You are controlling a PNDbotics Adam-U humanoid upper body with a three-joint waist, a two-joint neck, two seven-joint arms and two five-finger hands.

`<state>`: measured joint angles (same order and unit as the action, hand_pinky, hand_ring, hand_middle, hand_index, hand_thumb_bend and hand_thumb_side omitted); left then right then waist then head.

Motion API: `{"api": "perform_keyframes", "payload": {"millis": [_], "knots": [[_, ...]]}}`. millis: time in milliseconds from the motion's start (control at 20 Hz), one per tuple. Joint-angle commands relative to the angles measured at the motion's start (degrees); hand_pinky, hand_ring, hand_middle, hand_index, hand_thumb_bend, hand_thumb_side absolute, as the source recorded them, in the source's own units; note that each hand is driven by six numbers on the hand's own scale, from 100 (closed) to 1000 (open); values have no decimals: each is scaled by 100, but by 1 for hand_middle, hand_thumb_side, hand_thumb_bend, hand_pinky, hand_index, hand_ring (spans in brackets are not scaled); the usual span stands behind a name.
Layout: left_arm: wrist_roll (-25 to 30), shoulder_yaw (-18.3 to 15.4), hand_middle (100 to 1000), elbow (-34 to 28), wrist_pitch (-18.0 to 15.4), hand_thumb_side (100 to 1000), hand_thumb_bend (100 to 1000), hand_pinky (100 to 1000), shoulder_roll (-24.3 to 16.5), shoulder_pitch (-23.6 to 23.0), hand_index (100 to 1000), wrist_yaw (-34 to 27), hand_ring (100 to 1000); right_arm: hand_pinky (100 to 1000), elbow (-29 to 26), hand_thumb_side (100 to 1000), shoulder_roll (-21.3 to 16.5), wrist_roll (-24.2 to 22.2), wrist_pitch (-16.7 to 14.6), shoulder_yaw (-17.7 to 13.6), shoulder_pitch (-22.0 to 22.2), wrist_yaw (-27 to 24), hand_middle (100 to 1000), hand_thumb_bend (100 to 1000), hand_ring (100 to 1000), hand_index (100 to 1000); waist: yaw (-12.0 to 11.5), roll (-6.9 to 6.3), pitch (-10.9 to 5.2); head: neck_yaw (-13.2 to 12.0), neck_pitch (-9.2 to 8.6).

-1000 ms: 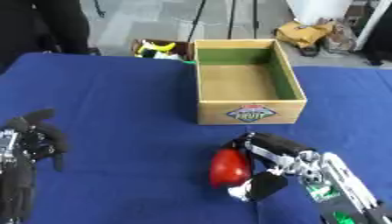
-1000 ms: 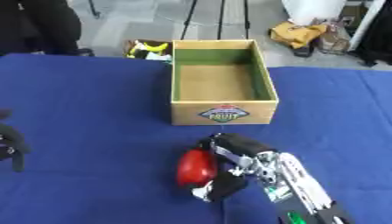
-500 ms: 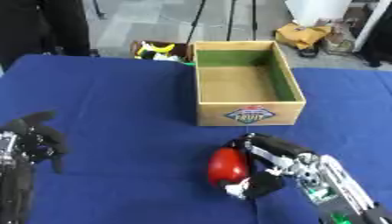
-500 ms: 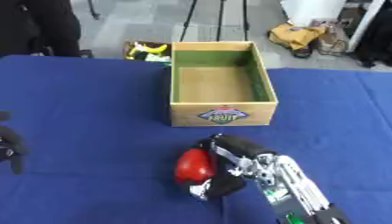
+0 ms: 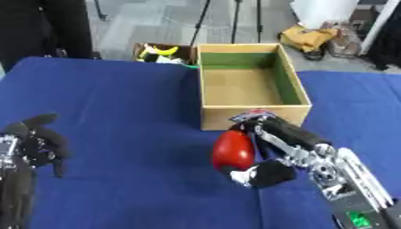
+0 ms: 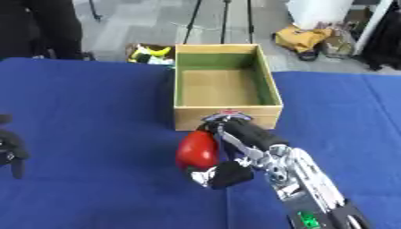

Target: Pick up objects on the table and place them in the box.

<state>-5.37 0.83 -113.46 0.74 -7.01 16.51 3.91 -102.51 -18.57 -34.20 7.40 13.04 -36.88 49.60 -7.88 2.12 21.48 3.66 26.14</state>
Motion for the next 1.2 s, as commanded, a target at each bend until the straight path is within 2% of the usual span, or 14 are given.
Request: {"api": "perform_keyframes", "payload": {"millis": [50, 350, 600, 750, 900, 1200], "knots": [[7, -6, 440, -113, -6, 1000, 100, 208, -35, 35, 741, 10, 410, 100, -363, 550, -224, 32, 7, -103, -192, -125, 449, 100, 338, 566, 4, -7, -150, -12, -14], [9, -5, 440, -113, -2, 1000, 100, 208, -54, 23, 740, 10, 410, 100, -659, 560, -608, -59, 87, -211, -601, -300, 448, 100, 340, 546, 7, 13, -187, -33, 34], [18, 5, 440, -113, -3, 1000, 100, 207, -70, 14, 740, 4, 410, 100, -517, 572, -904, -69, 209, -334, -1067, -275, 450, 100, 343, 539, -32, 25, -208, -18, 61], [30, 16, 439, -113, -2, 1000, 100, 207, -77, 8, 740, 2, 409, 100, -166, 597, -1004, 28, 331, -452, -1397, -189, 449, 100, 342, 538, -71, 34, -210, 3, 64], [47, 27, 439, -113, 1, 1000, 100, 206, -83, -2, 740, 3, 409, 100, 301, 575, -1071, 145, 421, -531, -1746, -142, 447, 100, 341, 530, -121, 44, -204, 32, 71], [76, 50, 438, -113, 3, 1000, 100, 204, -102, -15, 740, 8, 408, 100, 1398, 580, -1166, 278, 442, -558, -2410, -10, 450, 100, 349, 528, -228, 81, -184, 99, 55]]}}
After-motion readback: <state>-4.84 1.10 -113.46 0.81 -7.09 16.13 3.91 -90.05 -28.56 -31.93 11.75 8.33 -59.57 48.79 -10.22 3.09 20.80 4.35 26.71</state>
